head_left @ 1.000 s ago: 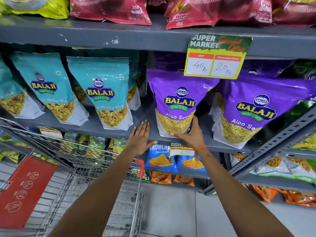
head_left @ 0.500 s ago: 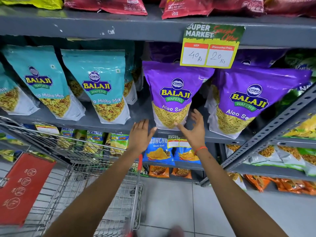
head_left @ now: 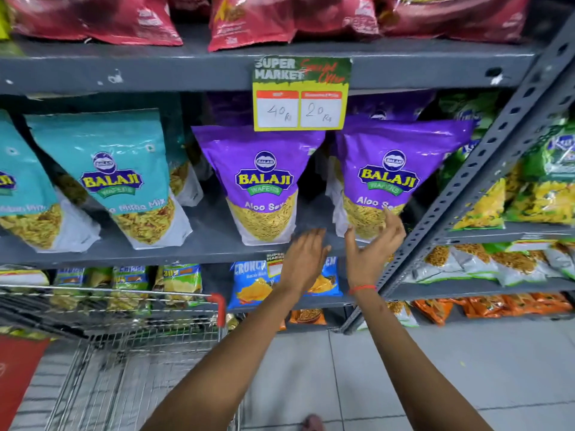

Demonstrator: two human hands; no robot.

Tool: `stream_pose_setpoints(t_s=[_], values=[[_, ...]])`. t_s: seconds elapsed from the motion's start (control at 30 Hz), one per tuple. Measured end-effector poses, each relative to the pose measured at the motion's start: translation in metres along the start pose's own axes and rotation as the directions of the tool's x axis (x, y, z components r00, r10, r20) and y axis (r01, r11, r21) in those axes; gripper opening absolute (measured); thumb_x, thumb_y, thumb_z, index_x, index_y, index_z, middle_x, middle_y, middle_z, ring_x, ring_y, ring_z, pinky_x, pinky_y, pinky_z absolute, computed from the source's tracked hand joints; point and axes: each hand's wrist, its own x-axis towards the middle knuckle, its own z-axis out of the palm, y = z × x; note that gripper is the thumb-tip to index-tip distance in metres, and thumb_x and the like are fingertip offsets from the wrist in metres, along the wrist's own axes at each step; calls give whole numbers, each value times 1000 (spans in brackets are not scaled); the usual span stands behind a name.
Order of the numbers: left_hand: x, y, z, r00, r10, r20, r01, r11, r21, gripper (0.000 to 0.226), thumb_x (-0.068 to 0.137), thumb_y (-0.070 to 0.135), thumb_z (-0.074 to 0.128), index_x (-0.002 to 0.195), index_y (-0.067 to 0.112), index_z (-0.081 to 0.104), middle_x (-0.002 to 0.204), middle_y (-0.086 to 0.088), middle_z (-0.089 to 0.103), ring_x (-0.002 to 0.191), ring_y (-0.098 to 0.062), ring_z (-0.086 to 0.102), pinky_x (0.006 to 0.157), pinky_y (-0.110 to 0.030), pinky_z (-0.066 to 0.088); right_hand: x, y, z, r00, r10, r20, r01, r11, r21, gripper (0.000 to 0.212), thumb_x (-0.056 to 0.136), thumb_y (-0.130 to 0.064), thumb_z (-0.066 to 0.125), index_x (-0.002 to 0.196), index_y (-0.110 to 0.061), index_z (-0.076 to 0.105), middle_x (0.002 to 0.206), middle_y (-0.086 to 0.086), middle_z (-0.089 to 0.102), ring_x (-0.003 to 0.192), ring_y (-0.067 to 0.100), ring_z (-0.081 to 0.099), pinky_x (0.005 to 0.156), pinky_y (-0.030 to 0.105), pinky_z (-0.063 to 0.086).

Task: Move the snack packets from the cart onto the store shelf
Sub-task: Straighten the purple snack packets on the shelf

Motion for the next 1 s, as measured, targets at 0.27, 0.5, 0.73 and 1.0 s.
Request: stream_pose_setpoints(t_s=[0.27, 0.5, 0.73, 1.0], values=[[9, -19, 29, 966, -133, 224, 95, 980, 174, 71, 95, 44, 10, 145, -2, 29, 153, -17, 28, 142, -30, 25, 116, -42, 18, 24, 17, 24, 977, 213, -17, -213, 964, -157, 114, 62, -27, 82, 144, 1, 7, 150, 25, 16, 139, 37, 19, 116, 41, 21], [10, -20, 28, 964, -98, 246, 55, 983, 174, 78, 88, 48, -5, 149, 1, 12, 158, -15, 10, 146, -29, 9, 118, -38, 6, 40, 20, 36, 966, 242, -96, -257, 943, -211, 117, 58, -35, 84, 144, -3, 10, 147, 24, 24, 135, 39, 25, 113, 51, 30], [11, -20, 31, 967, -105, 232, 51, 972, 228, 82, 84, 50, -12, 150, 4, 5, 160, -13, 3, 147, -26, 1, 116, -33, -6, 45, 34, 15, 967, 243, -76, -254, 945, -204, 112, 59, -28, 84, 143, -6, 13, 148, 23, 24, 138, 37, 22, 112, 42, 24], [9, -17, 28, 963, -115, 244, 57, 971, 234, 81, 85, 50, -10, 151, 6, 7, 160, -13, 6, 147, -25, 3, 118, -37, -1, 46, 31, 8, 968, 248, -38, -250, 944, -215, 113, 58, -31, 85, 142, -4, 15, 148, 23, 26, 138, 35, 23, 112, 39, 23]])
